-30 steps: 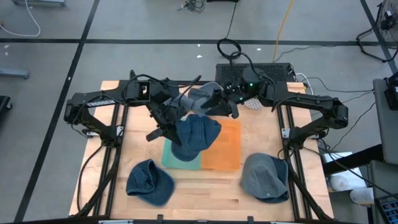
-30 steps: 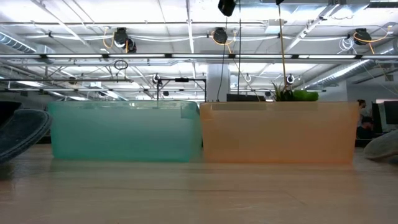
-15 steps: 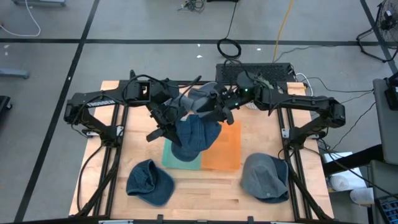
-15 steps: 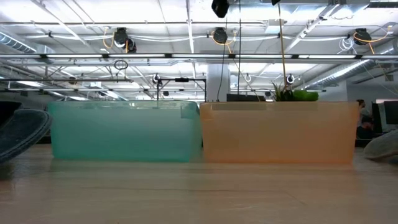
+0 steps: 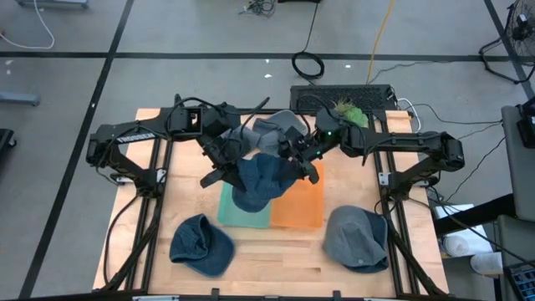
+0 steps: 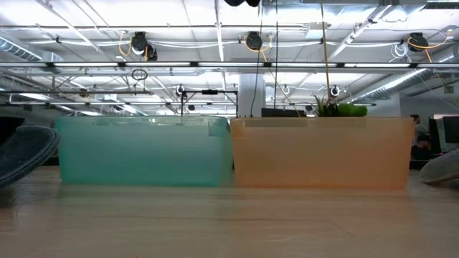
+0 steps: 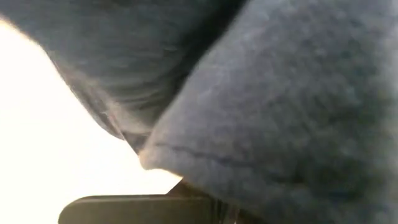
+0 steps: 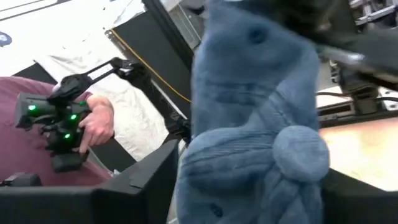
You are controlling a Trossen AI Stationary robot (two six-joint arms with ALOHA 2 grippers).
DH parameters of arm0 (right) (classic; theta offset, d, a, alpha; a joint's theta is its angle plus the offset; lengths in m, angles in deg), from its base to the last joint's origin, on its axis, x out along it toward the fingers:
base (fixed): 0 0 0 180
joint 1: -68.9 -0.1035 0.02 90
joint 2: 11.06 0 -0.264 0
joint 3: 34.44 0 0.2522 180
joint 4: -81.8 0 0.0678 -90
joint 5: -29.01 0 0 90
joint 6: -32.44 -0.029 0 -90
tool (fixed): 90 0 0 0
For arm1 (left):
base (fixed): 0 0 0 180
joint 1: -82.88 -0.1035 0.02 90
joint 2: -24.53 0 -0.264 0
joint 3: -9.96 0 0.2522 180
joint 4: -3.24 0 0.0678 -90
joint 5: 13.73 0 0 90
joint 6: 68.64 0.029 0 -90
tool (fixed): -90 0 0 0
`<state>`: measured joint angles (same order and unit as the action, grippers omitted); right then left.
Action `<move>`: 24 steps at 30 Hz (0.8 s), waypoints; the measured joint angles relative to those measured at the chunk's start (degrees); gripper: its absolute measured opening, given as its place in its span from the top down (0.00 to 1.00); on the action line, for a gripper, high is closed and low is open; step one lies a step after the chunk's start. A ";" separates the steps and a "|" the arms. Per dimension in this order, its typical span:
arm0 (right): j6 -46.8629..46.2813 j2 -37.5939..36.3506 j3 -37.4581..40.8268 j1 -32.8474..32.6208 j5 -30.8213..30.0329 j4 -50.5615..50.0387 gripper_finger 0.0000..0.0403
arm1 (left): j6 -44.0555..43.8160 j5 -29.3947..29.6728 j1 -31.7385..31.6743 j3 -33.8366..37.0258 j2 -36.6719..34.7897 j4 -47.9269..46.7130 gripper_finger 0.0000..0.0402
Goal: Pick & Place hat
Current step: Put the top blue cap into the orange bin
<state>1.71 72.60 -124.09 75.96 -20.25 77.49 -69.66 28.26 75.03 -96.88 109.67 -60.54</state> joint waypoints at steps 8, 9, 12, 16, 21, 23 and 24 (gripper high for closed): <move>-0.03 0.09 0.00 -0.80 0.01 3.14 0.91 | 0.36 0.06 -0.03 0.00 0.00 -0.72 0.98; -0.03 0.09 0.00 -0.80 0.03 4.02 0.95 | 0.54 0.08 0.00 0.00 0.00 -1.22 0.98; -1.90 0.03 0.00 -0.80 0.18 7.00 0.98 | 0.56 1.47 0.04 -0.02 -0.02 -2.66 0.96; -7.15 -0.56 0.02 -0.46 1.57 10.17 0.99 | -0.36 3.21 -0.38 -0.04 -0.04 -2.75 0.91; -6.91 -2.94 0.04 0.03 1.56 10.15 1.00 | -4.11 3.52 -2.48 -0.04 -0.07 -1.79 0.80; -6.88 -4.20 0.02 0.28 1.54 8.70 1.00 | -4.84 3.72 -3.71 -0.04 -0.48 -2.06 0.74; -6.72 -4.57 0.02 0.43 1.61 8.25 1.00 | -5.20 3.68 -4.29 -0.04 -0.57 -2.08 0.70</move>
<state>-5.01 68.03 -124.07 76.39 -18.64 85.74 -74.86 31.93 70.74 -96.93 109.10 -62.62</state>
